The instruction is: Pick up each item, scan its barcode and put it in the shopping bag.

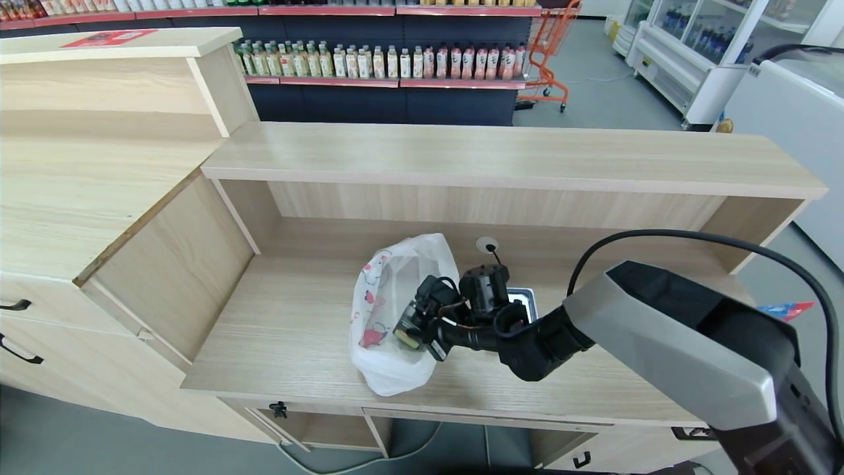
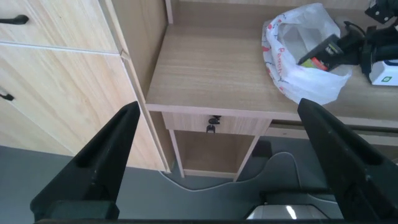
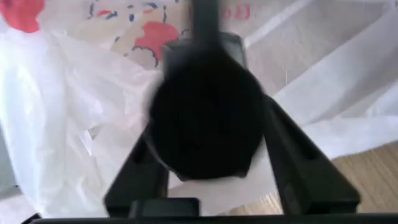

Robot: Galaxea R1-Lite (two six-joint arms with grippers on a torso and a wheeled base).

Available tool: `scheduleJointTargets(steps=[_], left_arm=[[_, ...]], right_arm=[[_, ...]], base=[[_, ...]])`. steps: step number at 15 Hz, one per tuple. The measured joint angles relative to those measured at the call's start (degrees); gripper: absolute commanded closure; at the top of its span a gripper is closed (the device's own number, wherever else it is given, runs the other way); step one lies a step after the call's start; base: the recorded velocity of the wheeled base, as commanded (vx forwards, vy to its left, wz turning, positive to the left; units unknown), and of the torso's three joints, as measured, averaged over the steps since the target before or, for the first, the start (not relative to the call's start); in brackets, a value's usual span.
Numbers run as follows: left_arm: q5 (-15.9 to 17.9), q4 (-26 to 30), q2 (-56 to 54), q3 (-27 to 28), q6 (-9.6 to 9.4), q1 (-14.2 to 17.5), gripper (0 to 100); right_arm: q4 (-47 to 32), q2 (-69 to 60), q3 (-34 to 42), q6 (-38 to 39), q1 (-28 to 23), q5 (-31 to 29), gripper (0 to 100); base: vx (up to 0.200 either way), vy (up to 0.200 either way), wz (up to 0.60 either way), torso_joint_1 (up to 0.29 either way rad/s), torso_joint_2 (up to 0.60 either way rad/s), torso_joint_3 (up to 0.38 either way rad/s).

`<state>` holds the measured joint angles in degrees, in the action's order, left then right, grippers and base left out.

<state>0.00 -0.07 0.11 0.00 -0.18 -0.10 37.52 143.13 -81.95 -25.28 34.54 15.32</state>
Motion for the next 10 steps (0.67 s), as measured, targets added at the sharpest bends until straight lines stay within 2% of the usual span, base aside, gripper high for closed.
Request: scheduleJointTargets(steps=[2,7,10], left_arm=[[0.00,0.00,0.00,0.00,-0.02,0.00,0],[0.00,0.02,0.00,0.00,-0.02,0.00,0],[0.00,0.00,0.00,0.00,-0.02,0.00,0]], right_arm=[[-0.02,-0.60,1.30,2.54,-0.34,-0.50,0],[-0.46,-6.02,-1.10,23.02,-0.17,-0.96,0],[-2.50,-12.98,3.89,31.18,-2.04,-2.50,0]], base=[[0.000,0.000,0.00,0.000,0.00,0.000],[0.000,0.000,0.00,0.000,0.00,0.000],[0.000,0.000,0.00,0.000,0.00,0.000]])
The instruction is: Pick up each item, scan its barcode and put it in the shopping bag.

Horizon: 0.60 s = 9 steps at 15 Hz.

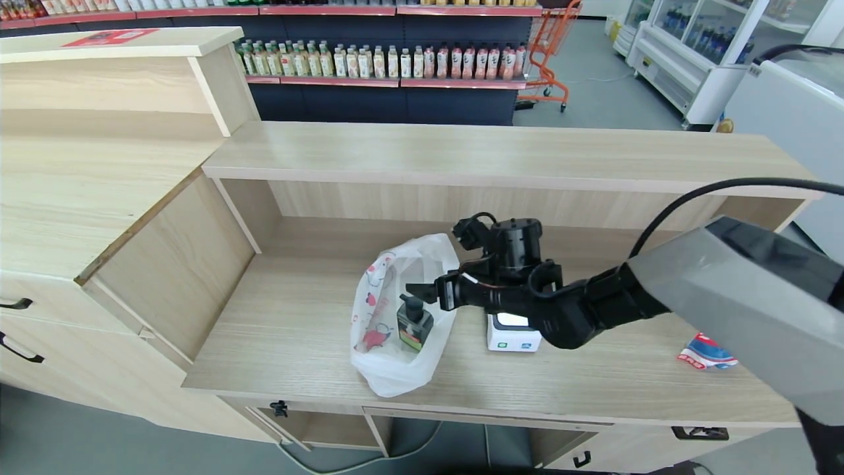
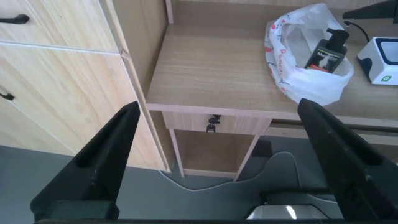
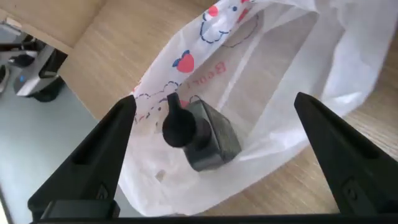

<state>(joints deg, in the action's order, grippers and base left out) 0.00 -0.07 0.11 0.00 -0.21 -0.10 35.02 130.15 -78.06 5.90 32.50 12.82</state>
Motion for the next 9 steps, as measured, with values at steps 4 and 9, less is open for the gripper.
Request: scheduleJointTargets(steps=[4,9], left_arm=[[0.00,0.00,0.00,0.00,0.00,0.00,0],[0.00,0.00,0.00,0.00,-0.01,0.00,0]], right_arm=[[-1.44,-12.56,12.24,1.54,-8.25,-1.45,0],[-6.91,-28.00,20.75,-5.63,-18.20,-12.07,0]], base=[[0.000,0.000,0.00,0.000,0.00,0.000],[0.000,0.000,0.00,0.000,0.00,0.000]])
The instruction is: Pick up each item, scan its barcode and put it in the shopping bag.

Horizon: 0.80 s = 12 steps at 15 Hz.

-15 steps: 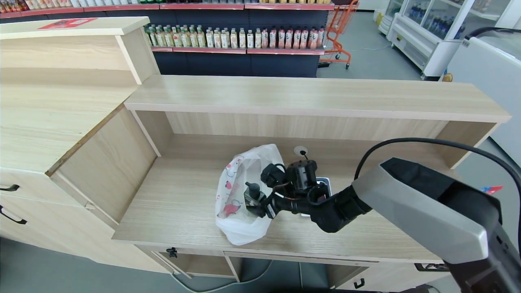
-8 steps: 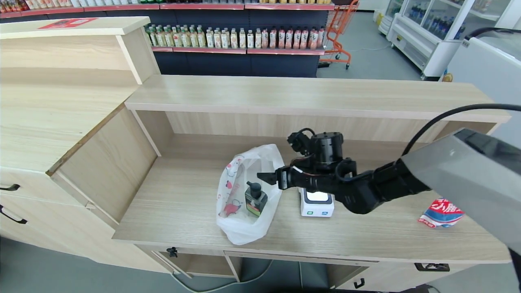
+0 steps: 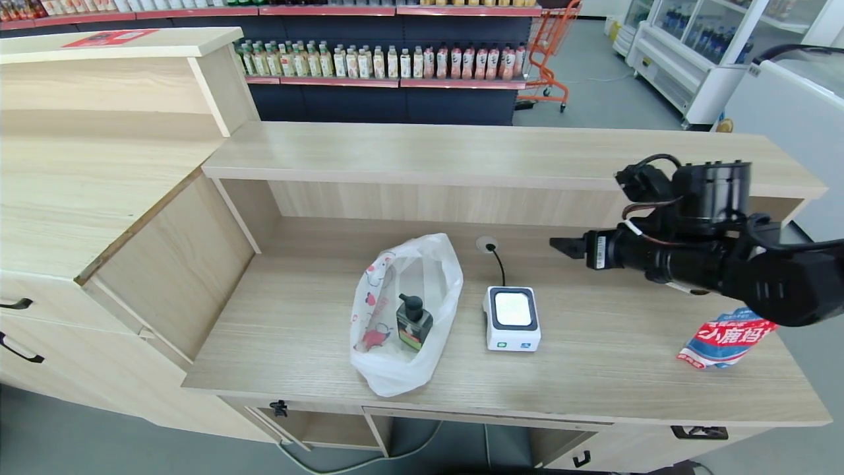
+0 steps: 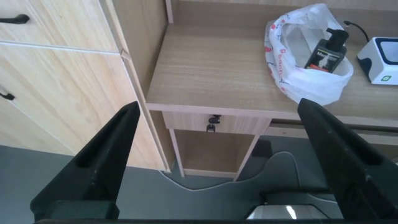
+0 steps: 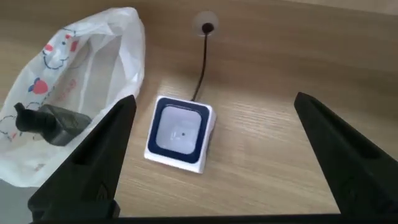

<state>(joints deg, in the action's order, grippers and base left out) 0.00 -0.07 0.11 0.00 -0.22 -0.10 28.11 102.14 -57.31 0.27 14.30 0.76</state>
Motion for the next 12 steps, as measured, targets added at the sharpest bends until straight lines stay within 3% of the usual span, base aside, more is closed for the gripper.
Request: scheduleJointTargets(steps=[6,9,12], left_arm=[[0.00,0.00,0.00,0.00,0.09,0.00,0],[0.00,-0.02,0.00,0.00,0.32,0.00,0],[0.02,0.00,0.00,0.00,0.06,0.05,0]], right_arm=[[-0.33,-18.14,19.19,2.41,-3.41,-2.12,0],[-0.59,-26.08,26.20,3.18,-4.72,-2.26,0],[-0.94,-29.53,28.15,3.85,-7.69,-2.19,0]], base=[[0.000,0.000,0.00,0.000,0.00,0.000],[0.000,-0.200,0.00,-0.002,0.00,0.002],[0.000,-0.200,0.00,0.007,0.00,0.007]])
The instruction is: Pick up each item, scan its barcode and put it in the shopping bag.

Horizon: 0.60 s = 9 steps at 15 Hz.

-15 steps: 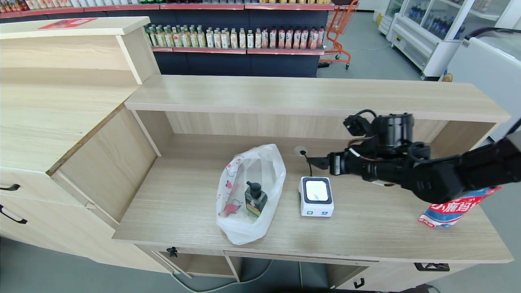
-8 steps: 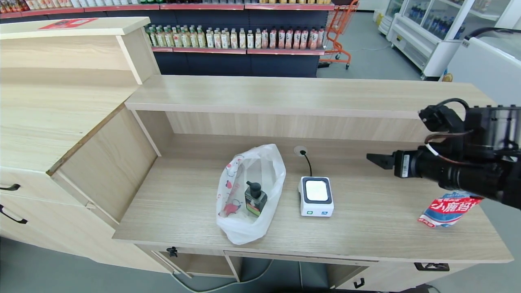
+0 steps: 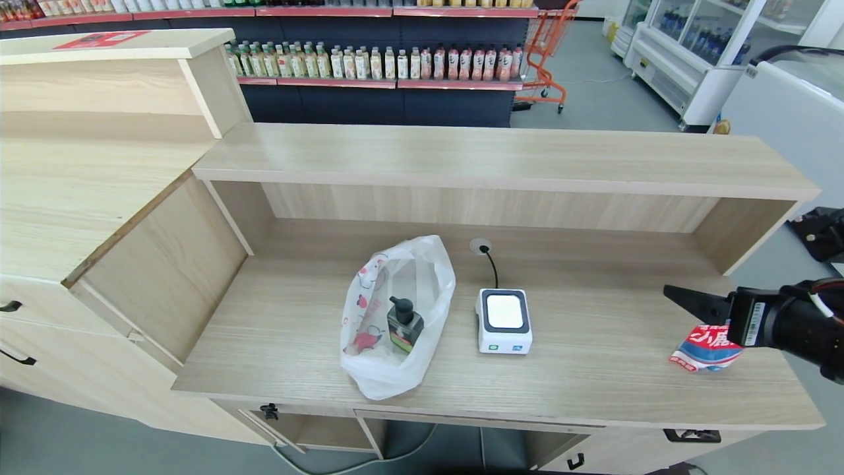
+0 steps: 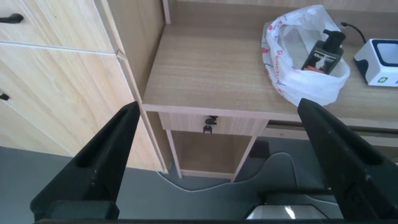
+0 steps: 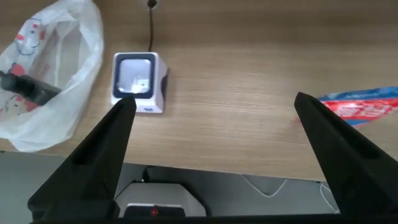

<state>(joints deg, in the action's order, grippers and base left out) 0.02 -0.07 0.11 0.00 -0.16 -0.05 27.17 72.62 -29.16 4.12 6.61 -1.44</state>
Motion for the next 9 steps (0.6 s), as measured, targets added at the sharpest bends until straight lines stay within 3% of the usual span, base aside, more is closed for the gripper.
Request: scheduleJointTargets(steps=[9], left_arm=[[-0.02,0.00,0.00,0.00,0.05,-0.05,0]], right_arm=[[-7.12,-1.16,-1.29,7.16,-1.16,-0.11,0]], base=[[0.000,-0.200,0.00,0.002,0.00,0.003]])
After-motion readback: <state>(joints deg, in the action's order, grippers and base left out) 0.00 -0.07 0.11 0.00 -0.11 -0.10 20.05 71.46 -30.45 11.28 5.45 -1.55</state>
